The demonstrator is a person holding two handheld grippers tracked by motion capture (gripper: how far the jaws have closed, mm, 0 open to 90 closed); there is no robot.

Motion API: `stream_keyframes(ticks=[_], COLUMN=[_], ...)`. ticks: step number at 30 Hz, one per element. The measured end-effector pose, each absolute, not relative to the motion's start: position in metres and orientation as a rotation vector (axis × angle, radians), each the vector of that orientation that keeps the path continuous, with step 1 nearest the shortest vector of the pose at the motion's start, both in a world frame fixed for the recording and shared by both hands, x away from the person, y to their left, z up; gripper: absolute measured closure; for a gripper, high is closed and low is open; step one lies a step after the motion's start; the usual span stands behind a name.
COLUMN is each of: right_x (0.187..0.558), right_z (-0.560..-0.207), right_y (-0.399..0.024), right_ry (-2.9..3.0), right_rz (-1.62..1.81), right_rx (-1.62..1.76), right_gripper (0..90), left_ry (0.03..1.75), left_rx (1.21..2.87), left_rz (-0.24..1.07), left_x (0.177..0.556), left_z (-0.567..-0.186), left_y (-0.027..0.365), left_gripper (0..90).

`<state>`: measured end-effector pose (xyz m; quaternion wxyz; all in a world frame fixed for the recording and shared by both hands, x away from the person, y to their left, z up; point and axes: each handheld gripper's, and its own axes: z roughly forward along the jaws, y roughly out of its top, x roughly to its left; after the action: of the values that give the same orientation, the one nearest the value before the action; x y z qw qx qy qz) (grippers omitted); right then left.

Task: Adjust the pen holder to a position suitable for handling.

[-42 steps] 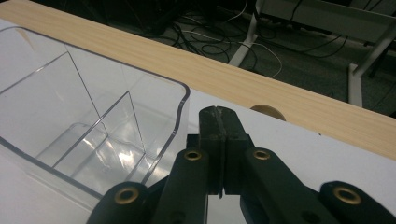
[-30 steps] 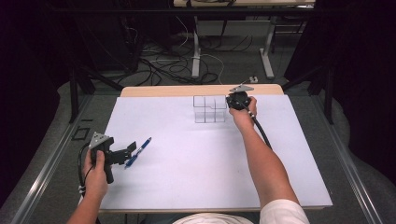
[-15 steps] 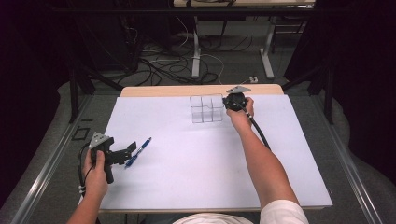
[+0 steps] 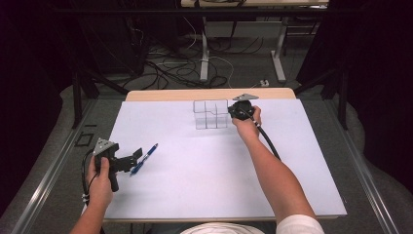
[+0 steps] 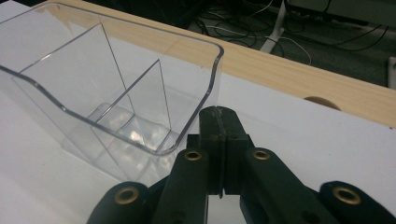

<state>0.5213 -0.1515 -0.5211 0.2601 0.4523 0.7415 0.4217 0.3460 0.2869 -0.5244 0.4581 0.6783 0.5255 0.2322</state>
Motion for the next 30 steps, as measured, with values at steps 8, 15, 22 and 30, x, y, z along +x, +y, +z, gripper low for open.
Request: stream_keyframes(ticks=[8,15,22,30], right_x=[0.513,0.513,0.51,0.502], right_z=[-0.523,-0.524,-0.519,-0.512], right_y=[-0.146,-0.147,-0.15,-0.16], right_ry=[2.021,2.03,2.01,1.987], right_rz=[1.163,1.159,1.169,1.203], right_rx=[1.281,1.267,1.255,1.232], right_gripper=[90.0,90.0,86.4,74.4], left_ry=[1.296,1.295,1.301,1.307], left_rx=[1.671,1.673,1.665,1.646], left_rz=[0.571,0.572,0.566,0.558], left_x=[0.346,0.346,0.346,0.347], left_z=[-0.525,-0.524,-0.524,-0.523], left_y=[0.287,0.287,0.288,0.288], left_gripper=[0.3,0.3,0.3,0.3])
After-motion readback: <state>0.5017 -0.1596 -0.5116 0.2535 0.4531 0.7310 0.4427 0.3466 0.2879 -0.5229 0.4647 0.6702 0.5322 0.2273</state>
